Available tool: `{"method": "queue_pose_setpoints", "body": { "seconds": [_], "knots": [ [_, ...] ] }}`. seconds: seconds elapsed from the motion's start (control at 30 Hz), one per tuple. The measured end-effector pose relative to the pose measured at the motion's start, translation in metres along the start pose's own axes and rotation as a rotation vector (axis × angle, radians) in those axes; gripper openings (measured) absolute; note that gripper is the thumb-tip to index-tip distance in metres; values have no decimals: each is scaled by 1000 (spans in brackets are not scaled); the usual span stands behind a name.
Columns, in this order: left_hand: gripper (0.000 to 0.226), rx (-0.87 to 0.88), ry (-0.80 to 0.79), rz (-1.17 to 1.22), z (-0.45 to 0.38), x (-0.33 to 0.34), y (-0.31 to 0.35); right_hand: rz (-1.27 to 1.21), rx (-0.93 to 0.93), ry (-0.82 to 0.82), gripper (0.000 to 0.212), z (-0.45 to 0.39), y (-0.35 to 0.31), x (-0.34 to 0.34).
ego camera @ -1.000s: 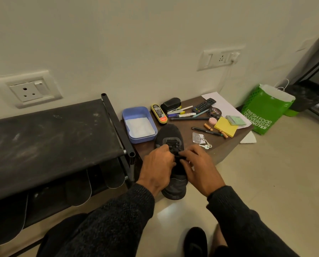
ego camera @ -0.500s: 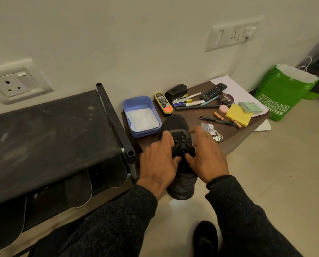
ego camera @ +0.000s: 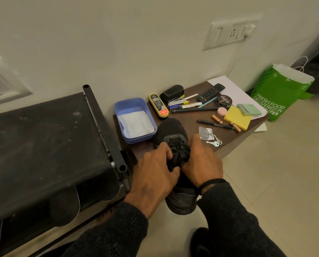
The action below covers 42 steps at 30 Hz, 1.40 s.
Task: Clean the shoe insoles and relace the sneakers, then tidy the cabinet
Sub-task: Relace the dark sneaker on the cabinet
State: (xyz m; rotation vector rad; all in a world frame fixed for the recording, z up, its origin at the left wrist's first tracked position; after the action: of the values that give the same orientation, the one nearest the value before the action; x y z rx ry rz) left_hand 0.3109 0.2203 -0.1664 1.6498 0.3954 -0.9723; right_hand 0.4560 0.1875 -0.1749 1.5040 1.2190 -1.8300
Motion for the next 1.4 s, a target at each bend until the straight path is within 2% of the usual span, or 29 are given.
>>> {"method": "queue_pose_setpoints", "body": {
  "seconds": [0.13,0.17,0.27,0.33,0.5,0.63,0.7,0.77,0.97,1.13,1.2,1.4],
  "knots": [
    [39,64,80,-120,-3,-7,7,-295,-6,-213,52,15,3,-2],
    [42,63,85,-133,-4,-7,7,-363,-13,-223,47,20,3,-6],
    [51,41,107,-171,-9,-7,4,-443,-79,-61,23,32,7,-30],
    [55,21,110,-193,-10,-6,2,-427,-123,-7,13,37,6,-36],
    [49,-22,96,-126,-11,-4,0,-419,-115,23,16,33,6,-31],
    [60,-64,-68,-37,-13,2,-5,-274,-102,29,30,26,8,-21],
    [71,-78,-168,-31,-13,4,-8,-179,-129,43,30,24,4,-18],
    [76,-83,-199,-50,-13,4,-12,-42,-183,78,27,23,-5,-14],
    [55,-34,-84,-98,-12,2,-4,65,-147,134,40,18,-15,-5],
    [75,-63,-232,-60,-13,8,-9,28,-61,152,44,18,-15,-4],
    [75,-67,-258,-5,-11,4,-11,15,-35,146,39,18,-12,-5],
    [54,-69,-85,101,-8,-4,-16,-33,-2,117,38,16,-7,-5]
  ]
}}
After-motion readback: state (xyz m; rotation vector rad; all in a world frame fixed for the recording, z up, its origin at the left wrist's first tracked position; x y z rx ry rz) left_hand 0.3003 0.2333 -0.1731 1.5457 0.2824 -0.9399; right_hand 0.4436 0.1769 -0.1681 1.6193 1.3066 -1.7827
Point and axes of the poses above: each hand's wrist, its own z-axis away from the middle knuckle, its own x-axis out of the palm, y = z × x, the point moved 8 cm from there along -z, towards the middle knuckle, and after that the axes turned 7 degrees about y, right-handed, at the moved point
